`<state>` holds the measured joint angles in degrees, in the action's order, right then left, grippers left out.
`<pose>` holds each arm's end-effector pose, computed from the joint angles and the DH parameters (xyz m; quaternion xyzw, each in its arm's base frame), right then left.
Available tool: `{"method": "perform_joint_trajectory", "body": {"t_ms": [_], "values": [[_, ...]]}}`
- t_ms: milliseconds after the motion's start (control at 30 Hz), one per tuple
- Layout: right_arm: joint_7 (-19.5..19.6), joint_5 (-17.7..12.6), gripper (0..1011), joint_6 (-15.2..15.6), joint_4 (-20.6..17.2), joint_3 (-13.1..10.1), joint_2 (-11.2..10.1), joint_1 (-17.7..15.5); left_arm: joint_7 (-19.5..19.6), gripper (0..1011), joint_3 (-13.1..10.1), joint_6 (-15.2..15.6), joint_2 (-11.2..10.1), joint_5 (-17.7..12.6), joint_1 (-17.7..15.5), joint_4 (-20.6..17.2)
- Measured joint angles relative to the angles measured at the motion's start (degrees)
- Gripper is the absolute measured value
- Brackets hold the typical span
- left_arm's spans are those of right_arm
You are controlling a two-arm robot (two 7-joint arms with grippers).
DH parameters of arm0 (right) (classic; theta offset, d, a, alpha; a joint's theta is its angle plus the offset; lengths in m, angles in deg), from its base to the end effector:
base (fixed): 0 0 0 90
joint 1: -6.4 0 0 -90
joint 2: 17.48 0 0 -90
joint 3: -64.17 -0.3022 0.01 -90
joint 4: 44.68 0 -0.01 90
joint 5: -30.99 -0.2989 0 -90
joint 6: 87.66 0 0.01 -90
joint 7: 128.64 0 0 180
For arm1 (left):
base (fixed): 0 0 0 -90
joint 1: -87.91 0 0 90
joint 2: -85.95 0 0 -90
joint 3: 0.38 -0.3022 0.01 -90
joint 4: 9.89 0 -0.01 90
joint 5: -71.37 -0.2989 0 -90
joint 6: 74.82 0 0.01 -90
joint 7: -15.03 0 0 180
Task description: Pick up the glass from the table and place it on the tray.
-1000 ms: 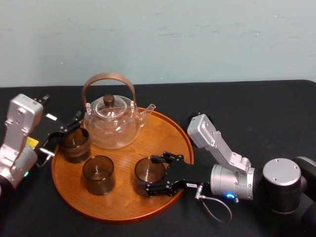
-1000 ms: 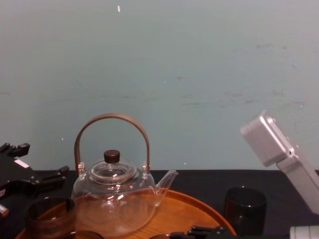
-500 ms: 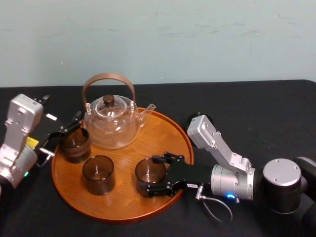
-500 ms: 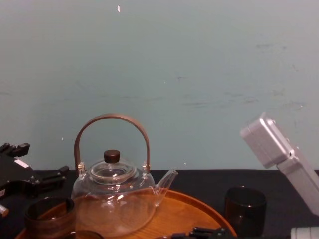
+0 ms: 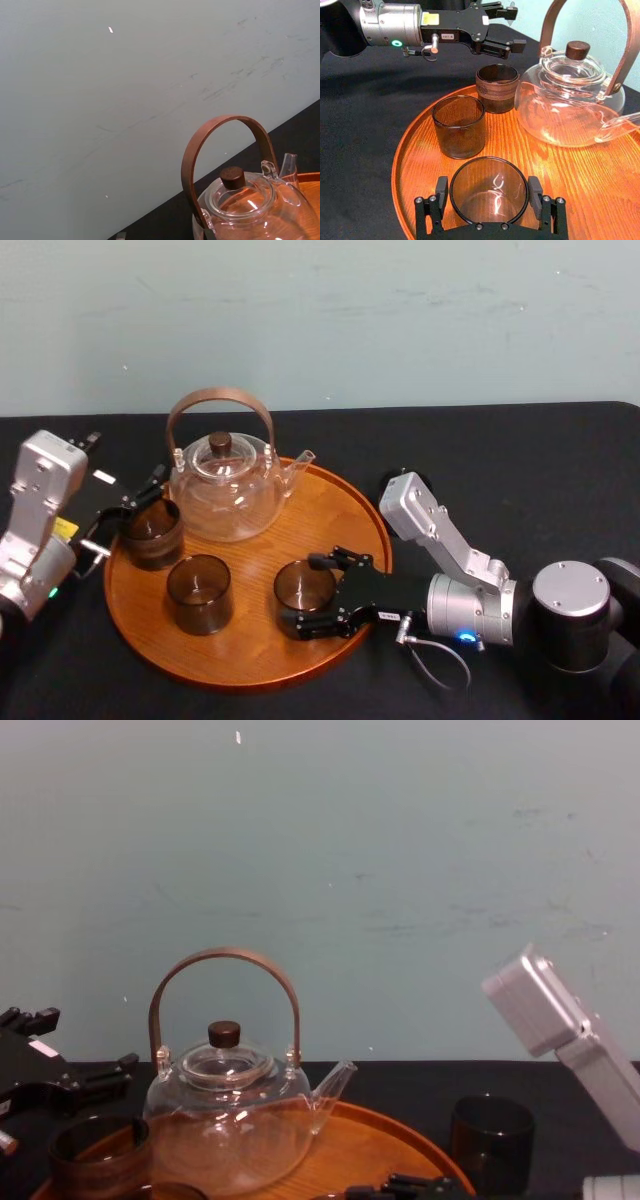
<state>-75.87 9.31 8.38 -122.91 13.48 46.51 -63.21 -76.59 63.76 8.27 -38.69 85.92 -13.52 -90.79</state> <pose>0.3725 0.0120 -0.3141 -0.1623 0.0368 -0.2060 0.9643 0.3507 0.0922 -0.3102 0.1414 -0.1324 0.5799 0.7913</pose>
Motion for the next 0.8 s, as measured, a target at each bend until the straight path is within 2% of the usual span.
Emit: {"method": "perform_joint_trajectory", "body": {"t_ms": [333,533,800], "values": [[-0.5,-0.6,1003,0.0,-0.8,-0.6,-0.6,-0.4,0.0,1002,0.0,0.0,0.0,0.0,0.0,0.0],[-1.8,-2.1,1003,-0.4,-3.7,-1.8,-3.2,-2.1,0.0,1001,0.0,0.0,0.0,0.0,0.0,0.0],[-3.9,-4.3,1003,-2.0,-8.0,-3.8,-8.2,-4.8,0.0,1001,0.0,0.0,0.0,0.0,0.0,0.0]]}}
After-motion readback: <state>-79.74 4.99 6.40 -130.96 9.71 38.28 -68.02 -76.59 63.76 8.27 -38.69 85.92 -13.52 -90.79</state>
